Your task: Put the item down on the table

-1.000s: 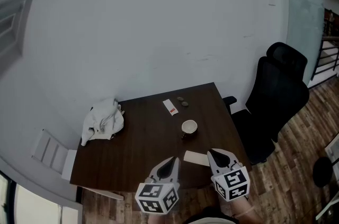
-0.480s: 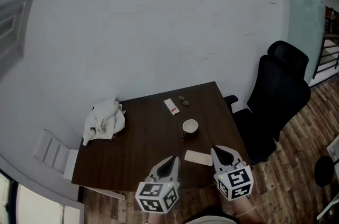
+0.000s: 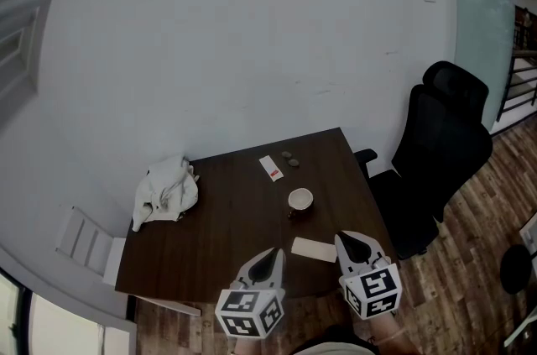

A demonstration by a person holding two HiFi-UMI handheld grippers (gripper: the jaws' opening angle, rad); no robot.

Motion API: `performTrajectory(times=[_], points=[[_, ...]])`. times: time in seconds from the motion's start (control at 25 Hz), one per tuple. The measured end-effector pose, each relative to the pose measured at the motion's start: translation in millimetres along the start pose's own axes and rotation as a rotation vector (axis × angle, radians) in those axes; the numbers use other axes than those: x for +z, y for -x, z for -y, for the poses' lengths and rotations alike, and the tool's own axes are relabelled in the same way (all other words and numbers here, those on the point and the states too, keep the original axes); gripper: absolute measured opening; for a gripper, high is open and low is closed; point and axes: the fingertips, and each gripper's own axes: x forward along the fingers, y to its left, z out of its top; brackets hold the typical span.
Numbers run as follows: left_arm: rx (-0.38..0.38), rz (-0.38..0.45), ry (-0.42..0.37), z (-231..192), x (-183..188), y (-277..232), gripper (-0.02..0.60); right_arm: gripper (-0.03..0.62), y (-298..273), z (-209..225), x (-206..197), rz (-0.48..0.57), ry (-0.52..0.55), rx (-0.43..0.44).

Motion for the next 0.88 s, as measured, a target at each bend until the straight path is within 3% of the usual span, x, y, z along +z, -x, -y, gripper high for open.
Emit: performTrajectory(times=[0.88], points=[[-0.015,-0.019,-0.013,24.0,-5.4,-24.6,0.018,0.008,-4.0,31.9,-8.3,0.008,-0.03,0.002]])
